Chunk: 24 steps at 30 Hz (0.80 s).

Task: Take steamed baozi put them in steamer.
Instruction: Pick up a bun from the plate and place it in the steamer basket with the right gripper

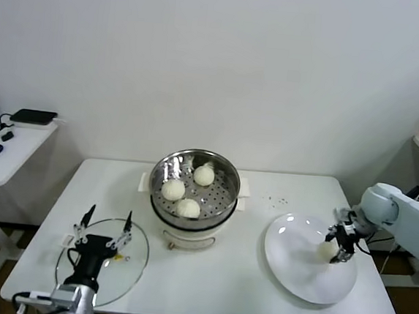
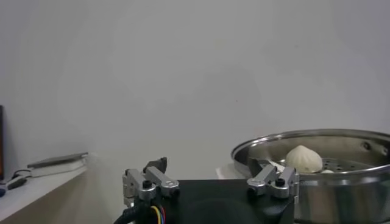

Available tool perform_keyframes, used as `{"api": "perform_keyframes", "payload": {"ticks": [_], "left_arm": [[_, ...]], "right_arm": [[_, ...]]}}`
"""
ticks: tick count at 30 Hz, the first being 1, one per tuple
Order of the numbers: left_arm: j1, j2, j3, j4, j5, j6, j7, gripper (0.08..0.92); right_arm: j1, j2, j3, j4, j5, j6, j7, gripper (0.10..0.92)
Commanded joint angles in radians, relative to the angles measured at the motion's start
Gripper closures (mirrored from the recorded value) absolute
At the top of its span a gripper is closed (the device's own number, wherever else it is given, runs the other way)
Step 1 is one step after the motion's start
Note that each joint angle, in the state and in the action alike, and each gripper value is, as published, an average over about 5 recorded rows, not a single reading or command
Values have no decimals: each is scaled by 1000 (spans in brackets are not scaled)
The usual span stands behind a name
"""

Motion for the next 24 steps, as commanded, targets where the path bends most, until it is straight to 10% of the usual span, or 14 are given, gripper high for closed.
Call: {"api": "perform_keyframes", "payload": {"ticks": [1, 24], "left_arm": [[-7, 0, 4, 4, 3, 0, 0, 177], [6, 4, -5, -15, -9, -15, 2, 177]], "right_arm": [[332, 25, -201, 70, 155, -10, -21, 398], [703, 458, -367, 2, 673, -132, 52, 389]]}}
